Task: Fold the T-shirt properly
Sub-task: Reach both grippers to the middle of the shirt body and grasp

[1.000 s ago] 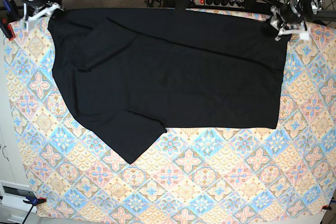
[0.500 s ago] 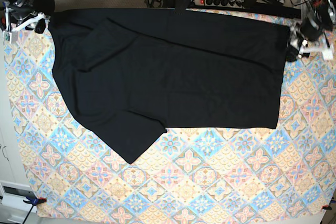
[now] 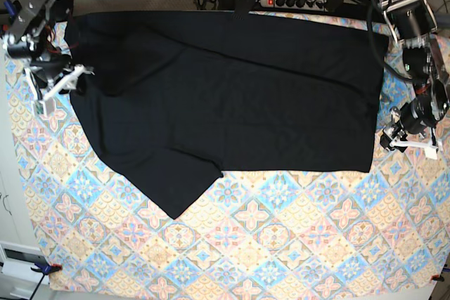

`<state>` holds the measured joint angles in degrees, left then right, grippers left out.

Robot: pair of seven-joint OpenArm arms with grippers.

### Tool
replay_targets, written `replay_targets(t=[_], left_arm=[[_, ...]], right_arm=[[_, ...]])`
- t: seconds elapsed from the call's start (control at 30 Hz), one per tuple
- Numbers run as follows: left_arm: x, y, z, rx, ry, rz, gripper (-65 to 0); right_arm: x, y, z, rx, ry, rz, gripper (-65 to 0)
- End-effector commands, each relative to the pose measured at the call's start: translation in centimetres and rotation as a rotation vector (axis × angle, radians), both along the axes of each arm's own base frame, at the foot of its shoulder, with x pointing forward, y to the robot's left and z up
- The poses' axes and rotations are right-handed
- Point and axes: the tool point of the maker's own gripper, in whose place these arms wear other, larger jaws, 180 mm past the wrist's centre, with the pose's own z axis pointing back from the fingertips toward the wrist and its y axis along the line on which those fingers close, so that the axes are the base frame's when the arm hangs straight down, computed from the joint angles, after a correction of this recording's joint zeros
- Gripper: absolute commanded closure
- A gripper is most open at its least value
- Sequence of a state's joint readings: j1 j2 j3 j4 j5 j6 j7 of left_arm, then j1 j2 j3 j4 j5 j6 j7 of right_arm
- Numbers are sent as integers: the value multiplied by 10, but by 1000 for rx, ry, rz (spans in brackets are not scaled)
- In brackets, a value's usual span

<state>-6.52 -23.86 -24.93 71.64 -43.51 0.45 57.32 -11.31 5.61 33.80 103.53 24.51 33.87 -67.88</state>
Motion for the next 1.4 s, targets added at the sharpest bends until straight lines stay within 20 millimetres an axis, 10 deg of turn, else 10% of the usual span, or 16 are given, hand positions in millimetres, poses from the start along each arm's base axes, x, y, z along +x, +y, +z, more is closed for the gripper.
replay_targets(t=[0.0,0.47,1.17,1.37], left_arm=[[19,13,19,30,-54,20,-245],[58,30,-36,198,26,76,-251],[61,-58,-91,212,71,-90,-244],[59,-78,-70,204,24,-170,-102]], right_arm=[[10,-5,11,-33,-35,9,-244],[27,0,14,-78,-40,41,-244],[26,2,15,-79,-44,43,-244],[27,2,16,-78,-48,43,-244]])
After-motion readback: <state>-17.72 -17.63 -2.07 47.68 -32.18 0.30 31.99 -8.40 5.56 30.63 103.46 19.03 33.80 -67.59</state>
